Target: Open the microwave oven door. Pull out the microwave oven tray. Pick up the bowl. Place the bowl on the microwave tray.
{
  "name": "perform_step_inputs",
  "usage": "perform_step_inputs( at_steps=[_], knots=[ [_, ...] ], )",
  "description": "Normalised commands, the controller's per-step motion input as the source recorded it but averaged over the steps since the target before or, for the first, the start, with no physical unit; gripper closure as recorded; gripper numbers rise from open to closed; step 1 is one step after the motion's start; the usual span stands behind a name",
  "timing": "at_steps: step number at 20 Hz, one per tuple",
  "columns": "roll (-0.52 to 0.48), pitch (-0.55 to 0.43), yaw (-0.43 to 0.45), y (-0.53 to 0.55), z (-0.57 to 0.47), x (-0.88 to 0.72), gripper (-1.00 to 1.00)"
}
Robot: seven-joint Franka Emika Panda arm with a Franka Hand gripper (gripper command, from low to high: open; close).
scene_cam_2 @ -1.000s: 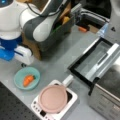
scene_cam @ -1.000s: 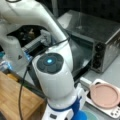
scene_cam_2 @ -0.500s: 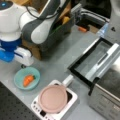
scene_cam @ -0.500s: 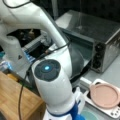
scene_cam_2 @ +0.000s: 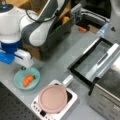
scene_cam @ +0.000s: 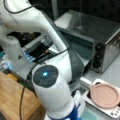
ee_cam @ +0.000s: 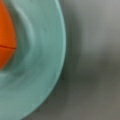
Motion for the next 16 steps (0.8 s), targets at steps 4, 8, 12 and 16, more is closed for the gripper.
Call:
perform_step_inputs(
  at_steps=[4, 8, 12, 16],
  knots=[
    [0.247, -0.058, 0.027, -0.18, -0.03, 0.23, -1.00],
    [0.235, -0.071, 0.018, -0.17, -0.03, 0.21, -1.00],
    [0.236, -0.048, 0.018, -0.16, 0.03, 0.18, -1.00],
    [0.268, -0.046, 0.041, -0.15, 0.00, 0.19, -1.00]
  ],
)
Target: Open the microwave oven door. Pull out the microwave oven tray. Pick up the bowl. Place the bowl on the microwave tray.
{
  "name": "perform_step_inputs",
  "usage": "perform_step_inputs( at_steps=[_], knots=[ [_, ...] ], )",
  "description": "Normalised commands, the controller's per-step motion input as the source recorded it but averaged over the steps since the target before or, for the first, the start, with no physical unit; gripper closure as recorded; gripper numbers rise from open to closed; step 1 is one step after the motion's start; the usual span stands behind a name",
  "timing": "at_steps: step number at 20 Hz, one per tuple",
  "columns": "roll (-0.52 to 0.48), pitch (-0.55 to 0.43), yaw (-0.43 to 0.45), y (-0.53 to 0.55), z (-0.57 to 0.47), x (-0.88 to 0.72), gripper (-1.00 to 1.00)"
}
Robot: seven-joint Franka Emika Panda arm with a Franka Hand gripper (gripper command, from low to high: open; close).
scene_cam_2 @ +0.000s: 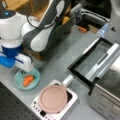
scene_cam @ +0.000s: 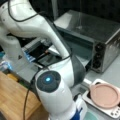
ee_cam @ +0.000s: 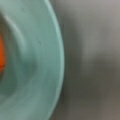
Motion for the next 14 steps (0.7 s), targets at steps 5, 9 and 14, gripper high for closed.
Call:
perform_step_inputs(
  at_steps=[5, 9, 14],
  knots=[
    [0.321, -0.069, 0.079, -0.21, -0.06, 0.22, -1.00],
    [0.347, -0.089, 0.070, -0.25, -0.06, 0.23, -1.00],
    [0.356, -0.073, 0.060, -0.28, 0.00, 0.22, -1.00]
  ],
)
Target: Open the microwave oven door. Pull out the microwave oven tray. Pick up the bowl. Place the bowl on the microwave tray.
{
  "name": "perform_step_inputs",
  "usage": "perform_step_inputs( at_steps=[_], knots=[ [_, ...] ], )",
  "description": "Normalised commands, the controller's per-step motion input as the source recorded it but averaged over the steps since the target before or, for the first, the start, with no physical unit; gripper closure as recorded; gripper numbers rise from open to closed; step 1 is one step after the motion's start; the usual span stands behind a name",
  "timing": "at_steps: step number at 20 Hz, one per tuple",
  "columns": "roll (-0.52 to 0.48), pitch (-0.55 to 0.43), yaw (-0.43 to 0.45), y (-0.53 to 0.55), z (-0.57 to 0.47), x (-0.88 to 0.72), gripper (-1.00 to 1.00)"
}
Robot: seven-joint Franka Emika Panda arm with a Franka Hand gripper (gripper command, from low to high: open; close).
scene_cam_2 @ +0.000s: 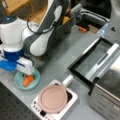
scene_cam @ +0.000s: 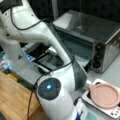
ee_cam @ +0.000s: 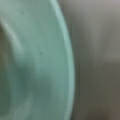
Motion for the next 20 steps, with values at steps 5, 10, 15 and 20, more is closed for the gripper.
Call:
perform_step_inputs(
  at_steps=[5, 10, 15, 20],
  knots=[
    [0.338, -0.044, 0.075, -0.30, 0.01, 0.20, -1.00],
    [0.312, -0.030, 0.067, -0.26, 0.02, 0.17, -1.00],
    [0.301, -0.018, 0.022, -0.15, 0.00, 0.17, 1.00],
    [0.282, -0.036, -0.038, -0.04, -0.06, 0.13, 1.00]
  ],
)
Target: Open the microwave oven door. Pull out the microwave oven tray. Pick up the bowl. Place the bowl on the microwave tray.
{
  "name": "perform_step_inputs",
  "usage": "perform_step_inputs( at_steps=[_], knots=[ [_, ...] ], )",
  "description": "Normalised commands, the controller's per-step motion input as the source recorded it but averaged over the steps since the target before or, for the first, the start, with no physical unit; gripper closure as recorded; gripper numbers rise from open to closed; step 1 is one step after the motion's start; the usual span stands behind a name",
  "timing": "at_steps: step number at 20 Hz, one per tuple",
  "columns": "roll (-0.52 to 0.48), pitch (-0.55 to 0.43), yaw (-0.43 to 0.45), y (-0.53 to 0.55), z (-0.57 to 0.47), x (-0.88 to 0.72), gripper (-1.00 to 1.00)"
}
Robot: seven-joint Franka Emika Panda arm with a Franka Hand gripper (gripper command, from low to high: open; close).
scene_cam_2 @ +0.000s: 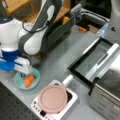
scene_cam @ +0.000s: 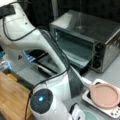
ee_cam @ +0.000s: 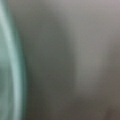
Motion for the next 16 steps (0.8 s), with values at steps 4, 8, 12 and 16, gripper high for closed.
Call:
perform_step_inputs(
  at_steps=[4, 8, 12, 16],
  knots=[
    [0.259, -0.087, -0.097, 0.04, -0.16, 0.12, 1.00],
    [0.258, -0.099, -0.117, 0.07, -0.21, 0.12, 1.00],
    [0.262, -0.106, -0.135, 0.03, -0.23, 0.11, 1.00],
    [0.252, -0.111, -0.167, 0.01, -0.27, 0.10, 1.00]
  ],
)
